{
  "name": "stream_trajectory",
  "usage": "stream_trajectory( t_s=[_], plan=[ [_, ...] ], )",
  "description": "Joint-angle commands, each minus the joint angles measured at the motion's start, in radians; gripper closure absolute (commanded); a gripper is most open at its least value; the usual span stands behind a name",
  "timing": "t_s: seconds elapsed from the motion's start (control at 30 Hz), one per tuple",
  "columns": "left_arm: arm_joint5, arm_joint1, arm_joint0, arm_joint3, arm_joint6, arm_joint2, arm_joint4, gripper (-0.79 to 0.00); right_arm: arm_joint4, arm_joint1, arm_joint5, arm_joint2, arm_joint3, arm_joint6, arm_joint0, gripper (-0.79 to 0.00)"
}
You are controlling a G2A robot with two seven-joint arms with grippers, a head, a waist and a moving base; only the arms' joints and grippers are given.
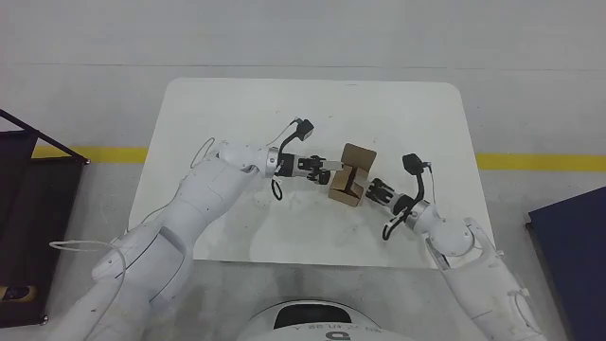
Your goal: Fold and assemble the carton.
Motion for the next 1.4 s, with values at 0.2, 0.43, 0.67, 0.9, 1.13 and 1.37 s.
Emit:
stream_trajectory(
  t_s=[0.2, 0.43, 0.67, 0.9, 1.13, 1.37],
  plan=[
    [0.0, 0.0, 0.0, 0.0, 0.0, 0.0, 0.0, -0.785, -0.185, 0.005, 0.104, -0.022, -0.076, -0.017, -0.014, -0.222],
    [0.0, 0.0, 0.0, 0.0, 0.0, 0.0, 0.0, -0.785, -0.392, 0.011, 0.298, -0.048, -0.215, 0.03, -0.035, 0.0],
    [0.0, 0.0, 0.0, 0.0, 0.0, 0.0, 0.0, -0.785, -0.496, 0.012, 0.41, -0.05, -0.287, 0.05, -0.049, 0.0],
    [0.0, 0.0, 0.0, 0.0, 0.0, 0.0, 0.0, -0.785, -0.604, 0.011, 0.481, -0.059, -0.305, 0.052, -0.051, 0.0],
    [0.0, 0.0, 0.0, 0.0, 0.0, 0.0, 0.0, -0.785, -0.617, 0.006, 0.506, -0.064, -0.317, 0.044, -0.049, 0.0],
    [0.0, 0.0, 0.0, 0.0, 0.0, 0.0, 0.0, -0.785, -0.653, 0.0, 0.512, -0.087, -0.295, 0.038, -0.031, -0.714]
  ],
)
